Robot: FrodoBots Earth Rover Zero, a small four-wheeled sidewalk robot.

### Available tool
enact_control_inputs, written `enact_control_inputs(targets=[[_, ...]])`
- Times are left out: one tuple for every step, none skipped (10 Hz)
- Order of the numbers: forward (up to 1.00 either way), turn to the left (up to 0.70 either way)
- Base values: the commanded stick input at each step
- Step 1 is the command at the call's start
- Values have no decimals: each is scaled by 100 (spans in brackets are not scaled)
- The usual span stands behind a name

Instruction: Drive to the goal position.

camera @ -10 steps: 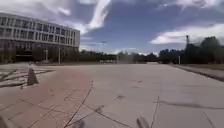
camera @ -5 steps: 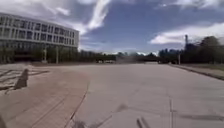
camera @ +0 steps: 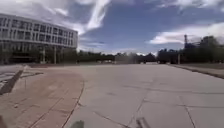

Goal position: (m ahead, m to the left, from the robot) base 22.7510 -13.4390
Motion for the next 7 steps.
enact_control_inputs(targets=[[100,0],[100,0],[100,0],[100,0],[100,0],[100,0],[100,0]])
